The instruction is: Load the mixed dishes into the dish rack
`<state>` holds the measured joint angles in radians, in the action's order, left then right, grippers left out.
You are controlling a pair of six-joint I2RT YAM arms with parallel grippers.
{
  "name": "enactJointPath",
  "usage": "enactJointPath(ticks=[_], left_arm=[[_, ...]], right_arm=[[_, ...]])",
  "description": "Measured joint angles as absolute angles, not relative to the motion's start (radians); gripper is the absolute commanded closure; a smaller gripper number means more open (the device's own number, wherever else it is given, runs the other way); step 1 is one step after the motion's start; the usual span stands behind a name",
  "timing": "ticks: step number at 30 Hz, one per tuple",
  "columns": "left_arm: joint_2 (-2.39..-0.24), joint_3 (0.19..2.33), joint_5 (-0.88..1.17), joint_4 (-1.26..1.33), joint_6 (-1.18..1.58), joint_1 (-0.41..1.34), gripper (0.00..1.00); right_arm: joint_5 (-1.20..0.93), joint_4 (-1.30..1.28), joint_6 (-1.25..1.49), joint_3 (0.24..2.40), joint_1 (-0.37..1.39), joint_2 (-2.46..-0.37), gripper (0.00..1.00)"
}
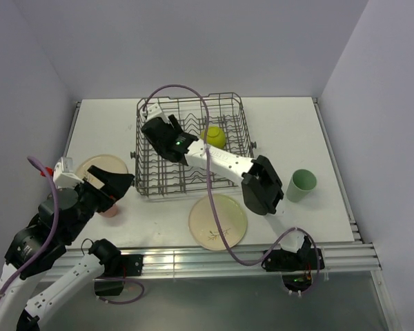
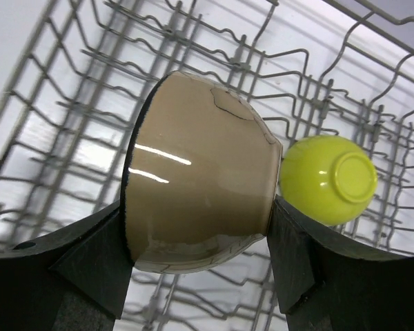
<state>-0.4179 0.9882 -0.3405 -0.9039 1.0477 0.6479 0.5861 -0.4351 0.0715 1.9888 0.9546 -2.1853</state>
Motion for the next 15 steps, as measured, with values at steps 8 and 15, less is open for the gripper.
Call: enactJointPath(ticks=[8, 15], left_arm=[[-0.401, 0.988, -0.343, -0.904, 1.033, 0.648, 0.01], [-0.387, 0.988, -0.344, -0.904, 1.032, 0.648, 0.01]], right_arm=[[0.73, -0.463, -0.052, 2.107, 0.955, -2.345, 1.0], [0.804, -0.466, -0.168, 2.183, 0.953, -2.432, 1.0]])
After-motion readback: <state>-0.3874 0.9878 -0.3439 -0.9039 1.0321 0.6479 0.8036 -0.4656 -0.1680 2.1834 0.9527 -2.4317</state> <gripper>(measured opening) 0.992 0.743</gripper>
